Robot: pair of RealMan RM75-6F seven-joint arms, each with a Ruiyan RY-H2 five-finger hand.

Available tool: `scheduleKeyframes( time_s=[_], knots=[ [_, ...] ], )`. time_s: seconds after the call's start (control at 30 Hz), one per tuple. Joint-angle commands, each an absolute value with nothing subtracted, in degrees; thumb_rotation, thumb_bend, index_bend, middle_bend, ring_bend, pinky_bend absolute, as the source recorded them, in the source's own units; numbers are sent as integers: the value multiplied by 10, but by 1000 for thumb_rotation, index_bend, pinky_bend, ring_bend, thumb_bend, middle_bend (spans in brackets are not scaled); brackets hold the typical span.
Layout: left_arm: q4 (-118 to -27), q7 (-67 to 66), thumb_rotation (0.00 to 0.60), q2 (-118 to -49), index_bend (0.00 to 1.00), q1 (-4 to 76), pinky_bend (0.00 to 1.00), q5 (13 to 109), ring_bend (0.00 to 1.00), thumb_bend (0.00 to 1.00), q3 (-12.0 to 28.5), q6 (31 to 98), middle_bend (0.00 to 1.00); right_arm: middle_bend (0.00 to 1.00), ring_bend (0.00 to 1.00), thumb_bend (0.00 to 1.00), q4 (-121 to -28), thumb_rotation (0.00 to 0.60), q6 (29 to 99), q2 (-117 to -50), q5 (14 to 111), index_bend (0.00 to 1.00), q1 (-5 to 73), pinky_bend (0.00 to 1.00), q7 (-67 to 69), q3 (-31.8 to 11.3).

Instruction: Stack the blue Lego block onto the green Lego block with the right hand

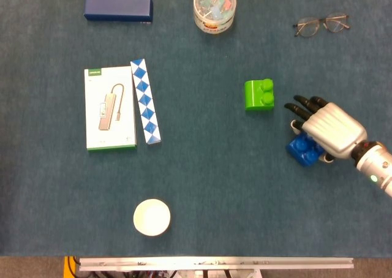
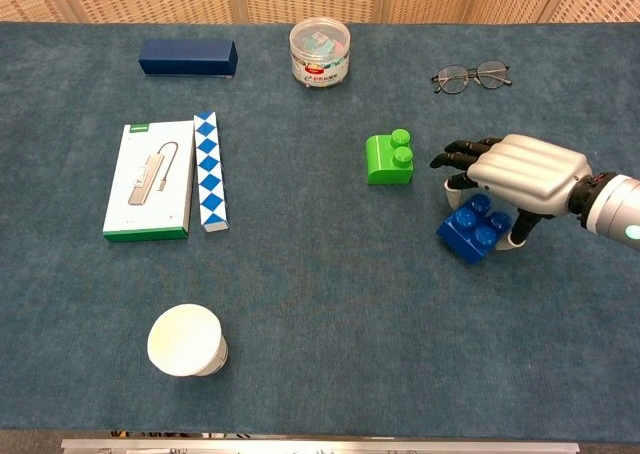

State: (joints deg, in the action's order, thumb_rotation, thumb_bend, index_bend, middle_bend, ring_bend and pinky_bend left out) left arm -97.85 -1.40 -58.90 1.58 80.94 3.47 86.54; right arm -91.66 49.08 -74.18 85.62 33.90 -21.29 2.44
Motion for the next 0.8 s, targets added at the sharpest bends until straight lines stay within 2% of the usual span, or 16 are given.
scheduleKeyframes(
  time_s=[0.03, 0.37, 0.8],
  knots=[
    [-979, -14, 600, -589, 317, 16, 500, 810, 389, 346, 34, 865, 409, 129, 14, 38, -938, 600, 503, -728, 849, 547, 338, 186, -219, 16],
    [-977, -9, 600, -587, 317, 20, 501, 819, 389, 345, 31, 857, 409, 129, 14, 38, -1033, 600, 555, -704, 760, 547, 333, 185, -338, -28],
    [-961, 17, 600, -576, 317, 29, 501, 842, 389, 345, 17, 836, 409, 129, 14, 39, -1085, 600, 649, -768, 598, 547, 346, 186, -487, -77]
  ],
)
